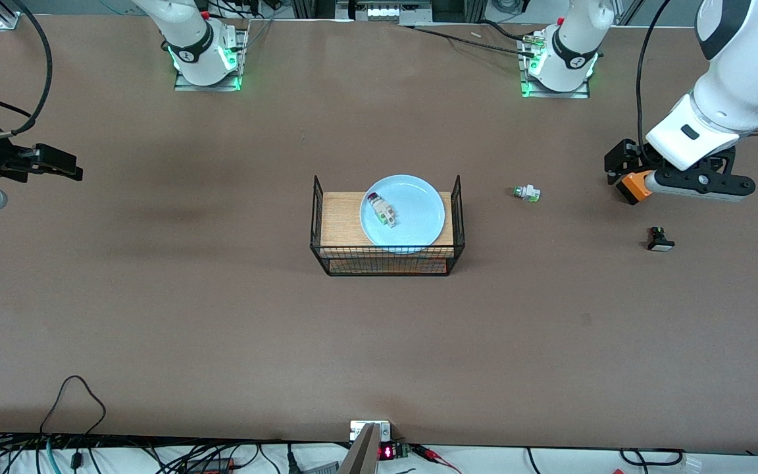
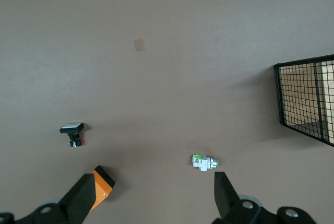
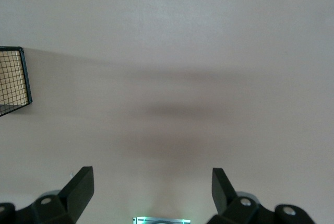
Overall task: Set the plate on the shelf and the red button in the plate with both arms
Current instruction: 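Open the left gripper on the plate and draw the left arm back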
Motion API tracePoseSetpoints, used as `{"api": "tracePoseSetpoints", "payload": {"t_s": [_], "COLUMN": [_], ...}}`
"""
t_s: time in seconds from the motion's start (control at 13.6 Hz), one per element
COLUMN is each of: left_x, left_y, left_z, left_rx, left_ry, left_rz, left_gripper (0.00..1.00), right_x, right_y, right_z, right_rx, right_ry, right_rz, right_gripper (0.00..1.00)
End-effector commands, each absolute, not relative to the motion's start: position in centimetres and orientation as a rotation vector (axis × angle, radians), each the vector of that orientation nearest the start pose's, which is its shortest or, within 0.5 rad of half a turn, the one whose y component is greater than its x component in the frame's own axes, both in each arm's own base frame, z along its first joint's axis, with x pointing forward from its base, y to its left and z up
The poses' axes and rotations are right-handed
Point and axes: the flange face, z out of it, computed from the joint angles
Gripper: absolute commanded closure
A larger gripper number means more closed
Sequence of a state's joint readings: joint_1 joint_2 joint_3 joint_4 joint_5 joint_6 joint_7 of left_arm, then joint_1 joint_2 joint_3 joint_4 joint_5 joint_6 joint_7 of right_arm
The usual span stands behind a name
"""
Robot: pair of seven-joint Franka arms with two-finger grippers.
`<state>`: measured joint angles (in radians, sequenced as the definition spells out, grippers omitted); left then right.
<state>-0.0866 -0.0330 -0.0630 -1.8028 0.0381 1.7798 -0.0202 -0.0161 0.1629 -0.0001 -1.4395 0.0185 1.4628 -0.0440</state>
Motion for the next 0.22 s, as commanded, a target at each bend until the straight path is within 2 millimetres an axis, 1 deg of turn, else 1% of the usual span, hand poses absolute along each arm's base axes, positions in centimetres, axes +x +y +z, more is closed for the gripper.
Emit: {"api": "tracePoseSetpoints", "payload": {"t_s": [0.0, 0.15], "left_x": [54.29, 54.29], "left_y": [-7.55, -7.54], "left_z": [55.15, 55.22], "left_rx": [-3.099, -3.079], "left_ry": [0.215, 0.224], "left_rz": [-0.011, -0.014], "left_gripper": [0.0, 0.0], "right_x": [59.05, 58.97], "right_y": [-0.79, -0.99], "right_z": [59.26, 59.44], "right_rx": [-3.105, -3.101], "right_ry": [-0.052, -0.055], "right_rz": [0.213, 0.208], "right_gripper": [0.0, 0.0]}}
